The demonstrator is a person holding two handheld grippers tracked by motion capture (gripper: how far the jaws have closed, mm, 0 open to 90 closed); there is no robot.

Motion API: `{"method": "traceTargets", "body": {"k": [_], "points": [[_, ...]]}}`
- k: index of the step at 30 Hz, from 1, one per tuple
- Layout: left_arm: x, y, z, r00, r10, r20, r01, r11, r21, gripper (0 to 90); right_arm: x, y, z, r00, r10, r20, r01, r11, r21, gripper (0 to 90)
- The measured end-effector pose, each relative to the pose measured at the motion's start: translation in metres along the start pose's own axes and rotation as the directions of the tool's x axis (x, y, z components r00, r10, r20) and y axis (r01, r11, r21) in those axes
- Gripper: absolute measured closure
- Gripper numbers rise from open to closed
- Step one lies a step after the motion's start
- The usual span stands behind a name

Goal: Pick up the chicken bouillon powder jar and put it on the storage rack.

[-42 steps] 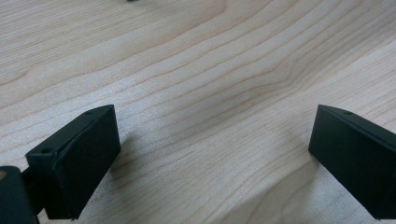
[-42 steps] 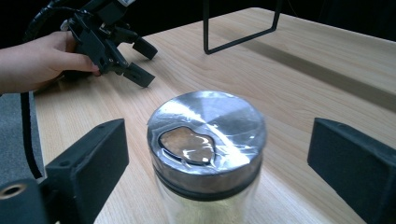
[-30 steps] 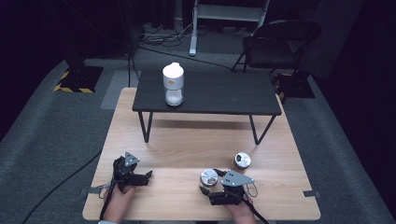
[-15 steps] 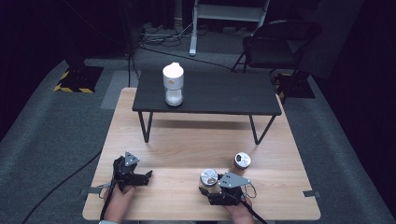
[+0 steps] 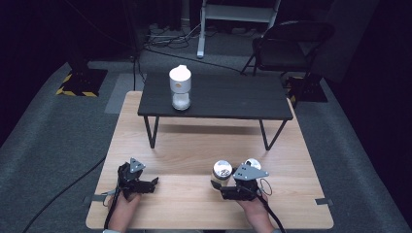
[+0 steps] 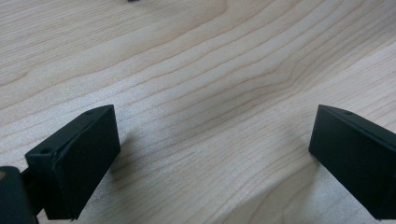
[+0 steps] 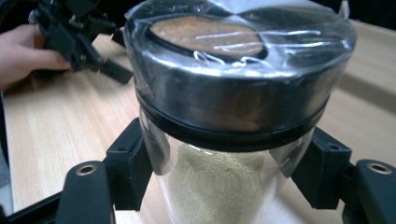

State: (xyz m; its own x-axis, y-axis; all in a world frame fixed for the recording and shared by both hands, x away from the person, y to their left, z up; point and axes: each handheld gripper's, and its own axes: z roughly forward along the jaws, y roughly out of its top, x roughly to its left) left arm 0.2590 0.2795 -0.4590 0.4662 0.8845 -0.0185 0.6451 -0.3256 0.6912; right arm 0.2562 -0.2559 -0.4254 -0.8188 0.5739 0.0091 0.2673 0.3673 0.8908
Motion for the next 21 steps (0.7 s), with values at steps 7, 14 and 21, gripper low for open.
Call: {"method": "traceTargets", "body": {"k": [7,14,21], "points": [[0.000,0.000,0.000,1.0000,0.000,0.002,0.000,1.0000,0.001,1.6,-0.008,0.030,-0.008,0.9998,0.000,0.018,0.001,1.000,-0.023,30.8],[0.000,0.001,0.000,1.0000,-0.001,0.001,0.001,1.0000,0.002,1.6,-0.020,0.064,-0.015,0.9994,0.011,0.034,-0.010,0.999,-0.033,30.9],[0.000,0.001,0.000,1.0000,-0.001,0.002,0.001,1.0000,0.003,1.5,-0.030,0.101,-0.021,0.9980,0.012,0.062,-0.009,0.999,-0.050,30.8]]}}
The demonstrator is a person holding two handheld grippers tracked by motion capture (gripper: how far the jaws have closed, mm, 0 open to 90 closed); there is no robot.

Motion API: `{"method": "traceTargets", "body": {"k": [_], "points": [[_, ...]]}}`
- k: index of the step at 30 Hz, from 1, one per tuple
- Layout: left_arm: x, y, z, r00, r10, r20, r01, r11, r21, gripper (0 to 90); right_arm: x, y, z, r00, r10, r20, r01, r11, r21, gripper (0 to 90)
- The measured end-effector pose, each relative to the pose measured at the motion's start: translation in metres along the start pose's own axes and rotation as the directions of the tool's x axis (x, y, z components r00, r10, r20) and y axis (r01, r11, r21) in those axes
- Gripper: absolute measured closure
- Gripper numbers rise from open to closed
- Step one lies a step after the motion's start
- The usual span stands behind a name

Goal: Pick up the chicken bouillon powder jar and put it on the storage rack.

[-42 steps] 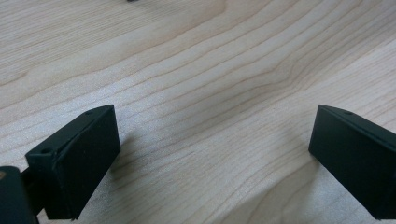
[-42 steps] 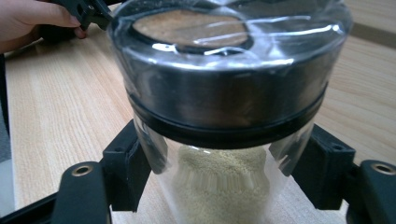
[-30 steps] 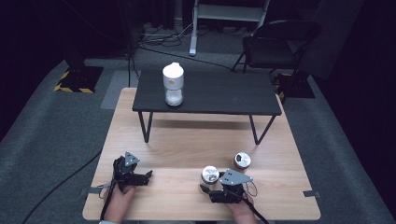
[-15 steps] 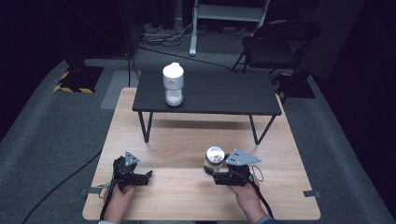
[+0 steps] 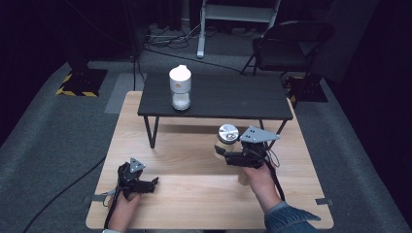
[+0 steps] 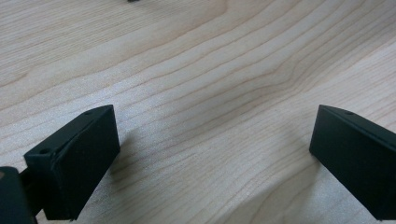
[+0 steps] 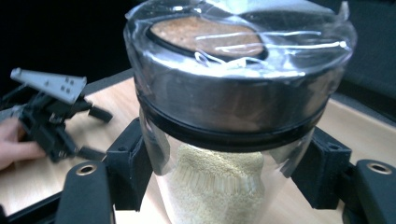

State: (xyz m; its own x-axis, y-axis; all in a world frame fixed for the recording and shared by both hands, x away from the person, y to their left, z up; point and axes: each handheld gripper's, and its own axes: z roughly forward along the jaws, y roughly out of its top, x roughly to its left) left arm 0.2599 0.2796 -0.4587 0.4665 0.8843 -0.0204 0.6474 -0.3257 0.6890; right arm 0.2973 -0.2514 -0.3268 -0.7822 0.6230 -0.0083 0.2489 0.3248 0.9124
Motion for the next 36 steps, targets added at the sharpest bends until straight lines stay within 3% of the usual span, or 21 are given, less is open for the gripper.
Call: {"method": "traceTargets", "body": {"k": [11,20,26,36], "points": [[0.000,0.000,0.000,1.0000,0.000,-0.001,0.000,1.0000,0.000,1.3,-0.017,0.053,-0.001,0.9985,-0.009,0.055,0.010,1.000,-0.021,30.9],[0.000,0.000,0.000,1.0000,-0.002,-0.001,0.002,1.0000,0.000,1.3,-0.034,0.084,0.021,0.9948,0.012,0.101,-0.011,1.000,-0.011,30.9],[0.000,0.000,0.000,1.0000,-0.001,-0.002,0.001,1.0000,-0.001,1.3,-0.042,0.097,0.040,0.9909,0.023,0.132,-0.025,1.000,0.011,30.9],[0.000,0.000,0.001,1.0000,-0.002,-0.002,0.002,1.0000,-0.002,1.2,-0.053,0.097,0.067,0.9880,0.066,0.140,-0.073,0.996,0.046,30.7]]}}
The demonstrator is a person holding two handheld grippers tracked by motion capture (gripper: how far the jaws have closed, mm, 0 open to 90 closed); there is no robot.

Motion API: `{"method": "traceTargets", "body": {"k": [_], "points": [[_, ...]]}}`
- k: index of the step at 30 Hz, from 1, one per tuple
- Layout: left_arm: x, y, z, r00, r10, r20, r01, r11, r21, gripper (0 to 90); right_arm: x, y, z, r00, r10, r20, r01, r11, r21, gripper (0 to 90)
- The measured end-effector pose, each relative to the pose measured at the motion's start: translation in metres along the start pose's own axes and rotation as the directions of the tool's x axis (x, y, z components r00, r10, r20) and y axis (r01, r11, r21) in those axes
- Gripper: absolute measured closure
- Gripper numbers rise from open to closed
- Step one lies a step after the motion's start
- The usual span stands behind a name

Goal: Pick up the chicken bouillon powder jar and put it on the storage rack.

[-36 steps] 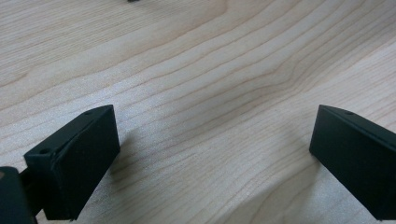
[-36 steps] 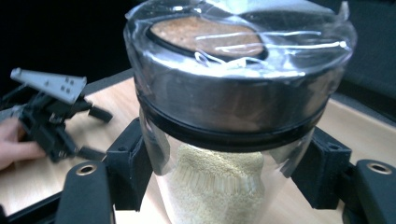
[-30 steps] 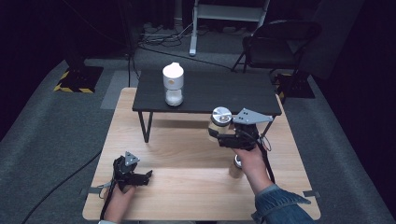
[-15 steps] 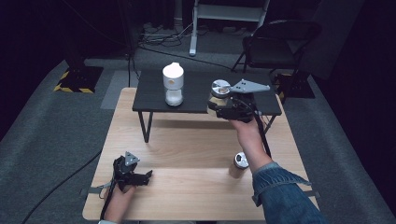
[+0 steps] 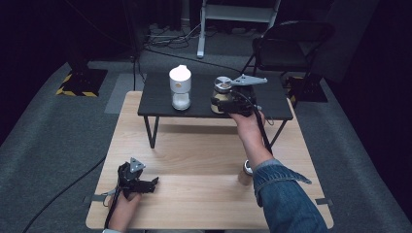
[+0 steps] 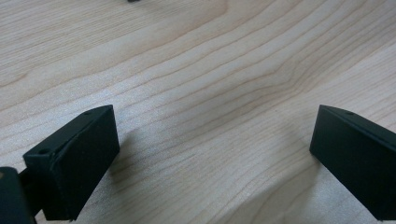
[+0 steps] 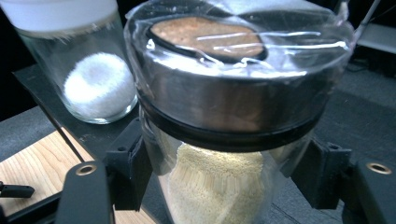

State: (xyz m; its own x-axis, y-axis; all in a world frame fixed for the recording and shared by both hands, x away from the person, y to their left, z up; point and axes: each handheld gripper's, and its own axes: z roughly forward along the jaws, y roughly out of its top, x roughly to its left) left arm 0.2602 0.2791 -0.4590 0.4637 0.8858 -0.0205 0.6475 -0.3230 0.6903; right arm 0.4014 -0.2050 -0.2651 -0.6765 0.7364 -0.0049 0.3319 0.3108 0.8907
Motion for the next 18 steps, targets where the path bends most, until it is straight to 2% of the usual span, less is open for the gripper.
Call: {"method": "traceTargets", "body": {"k": [4,8,10,18], "points": [[0.000,0.000,0.000,1.0000,-0.003,0.000,0.003,1.0000,-0.001,1.2,-0.001,-0.007,0.001,1.0000,-0.002,-0.005,0.002,1.000,-0.029,29.9],[0.000,0.000,0.000,1.0000,-0.001,0.000,0.001,1.0000,0.001,1.2,-0.003,-0.010,-0.004,0.9998,0.019,-0.004,-0.019,0.999,-0.038,15.0],[0.000,0.000,0.000,1.0000,-0.001,0.000,0.001,1.0000,0.001,1.2,-0.004,-0.016,-0.010,0.9997,0.021,-0.014,-0.022,0.998,-0.064,13.2],[0.000,0.000,0.000,1.0000,-0.002,-0.002,0.002,1.0000,0.001,1.2,-0.007,-0.041,-0.044,0.9996,-0.013,-0.025,0.010,0.995,-0.095,8.4]]}}
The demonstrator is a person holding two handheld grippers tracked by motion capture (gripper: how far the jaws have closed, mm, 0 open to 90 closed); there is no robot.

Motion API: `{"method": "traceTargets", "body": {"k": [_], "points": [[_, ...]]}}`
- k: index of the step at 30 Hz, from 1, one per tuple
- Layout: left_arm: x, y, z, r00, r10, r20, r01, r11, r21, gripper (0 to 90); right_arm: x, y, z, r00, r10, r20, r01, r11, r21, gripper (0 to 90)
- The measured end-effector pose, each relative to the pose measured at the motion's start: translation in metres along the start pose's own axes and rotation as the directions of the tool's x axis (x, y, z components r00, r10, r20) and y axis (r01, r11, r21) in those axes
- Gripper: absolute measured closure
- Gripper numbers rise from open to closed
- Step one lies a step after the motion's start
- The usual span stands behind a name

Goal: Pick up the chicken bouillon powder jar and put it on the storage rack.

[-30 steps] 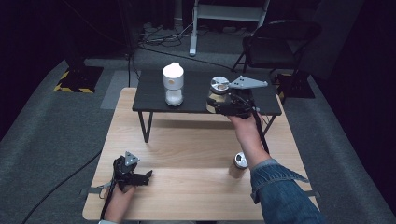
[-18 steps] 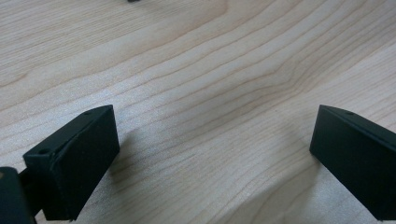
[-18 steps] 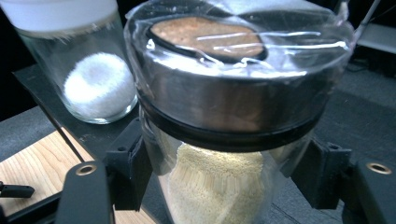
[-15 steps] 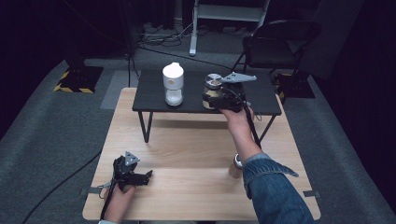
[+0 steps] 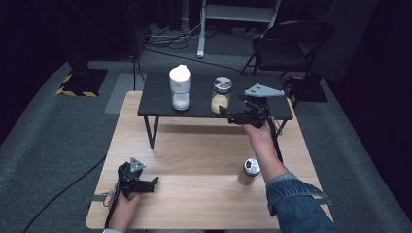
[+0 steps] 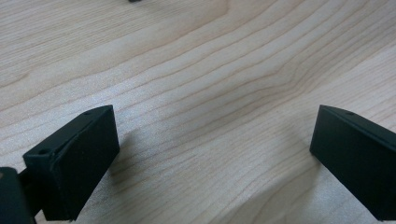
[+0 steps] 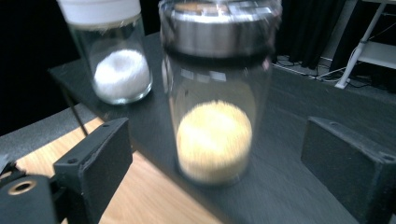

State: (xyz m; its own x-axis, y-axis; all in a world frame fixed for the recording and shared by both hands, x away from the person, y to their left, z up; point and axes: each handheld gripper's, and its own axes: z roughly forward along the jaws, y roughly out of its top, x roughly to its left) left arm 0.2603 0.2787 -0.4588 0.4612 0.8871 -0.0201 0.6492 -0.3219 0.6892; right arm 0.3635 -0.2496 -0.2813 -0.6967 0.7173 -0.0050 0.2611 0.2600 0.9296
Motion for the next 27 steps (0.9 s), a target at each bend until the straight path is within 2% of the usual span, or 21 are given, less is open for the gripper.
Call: {"method": "traceTargets", "body": {"k": [7,15,27], "points": [[0.001,0.000,0.000,1.0000,0.002,0.002,-0.002,1.0000,0.000,1.2,-0.005,-0.027,-0.036,0.9999,-0.005,0.015,0.006,1.000,-0.020,7.0],[0.000,0.001,0.001,1.0000,0.002,-0.001,-0.002,1.0000,0.002,1.2,-0.011,-0.056,-0.075,0.9987,-0.016,0.048,0.017,1.000,-0.007,6.5],[0.000,0.001,0.001,1.0000,0.002,-0.003,-0.002,1.0000,0.000,1.2,-0.022,-0.094,-0.115,0.9958,-0.009,0.091,0.010,1.000,-0.010,6.4]]}}
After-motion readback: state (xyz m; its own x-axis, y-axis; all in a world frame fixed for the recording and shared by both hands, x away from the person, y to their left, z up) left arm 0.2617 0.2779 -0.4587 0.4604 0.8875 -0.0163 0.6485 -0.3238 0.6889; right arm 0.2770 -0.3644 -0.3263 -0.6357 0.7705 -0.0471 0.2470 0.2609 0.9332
